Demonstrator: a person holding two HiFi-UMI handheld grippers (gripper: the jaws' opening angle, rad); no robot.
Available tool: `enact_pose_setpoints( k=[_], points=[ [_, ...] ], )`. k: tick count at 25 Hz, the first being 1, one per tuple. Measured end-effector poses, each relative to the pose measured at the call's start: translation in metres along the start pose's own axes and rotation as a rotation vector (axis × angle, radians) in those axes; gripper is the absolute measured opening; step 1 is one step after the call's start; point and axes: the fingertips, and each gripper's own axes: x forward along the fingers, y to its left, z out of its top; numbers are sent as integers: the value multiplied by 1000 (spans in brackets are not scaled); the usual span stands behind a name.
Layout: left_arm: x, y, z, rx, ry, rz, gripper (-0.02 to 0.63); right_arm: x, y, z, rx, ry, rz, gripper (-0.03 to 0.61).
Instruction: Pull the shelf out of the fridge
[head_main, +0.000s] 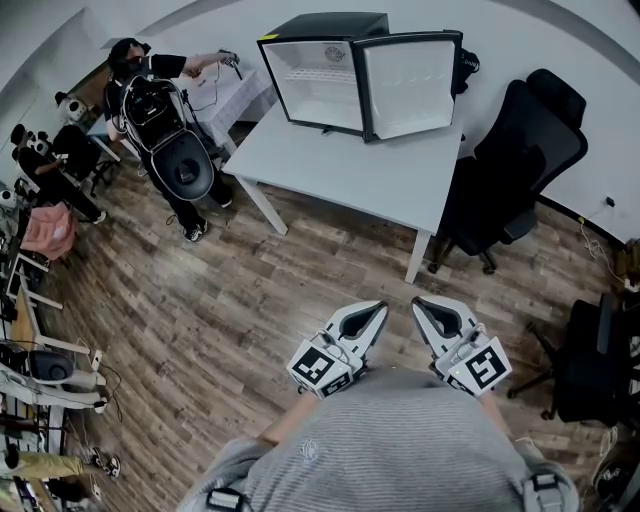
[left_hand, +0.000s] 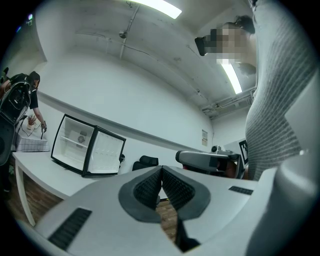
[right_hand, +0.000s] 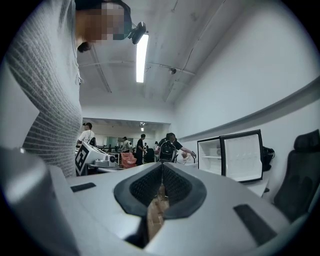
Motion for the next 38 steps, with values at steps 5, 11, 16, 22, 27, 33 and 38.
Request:
enact_pose_setpoints(
  k=[5,11,16,22,27,33,38],
  points=[
    [1,0,-1,1,5,1,11,0,-2,0,2,-1,-2,14],
    [5,1,0,-1,11,5,11,0,-8,-1,14,5,-7,14],
    [11,1,-3,7,7,-3,11,-1,-13,-3,15,3,-7,14],
    [14,-2,-5,9,11,-3,11,-4,-16,-3,16,-3,-6,14],
    [18,-1,-1,7,8,-4,11,-4,-18,1,15,-16,-8,14],
    [24,-4,-6,12,13,-19,11,-9,-24,-3,22,-12,-19,14],
    [25,4,-1,11,13,0,11,-5,-26,-2,25,-11,-10,14]
  ],
)
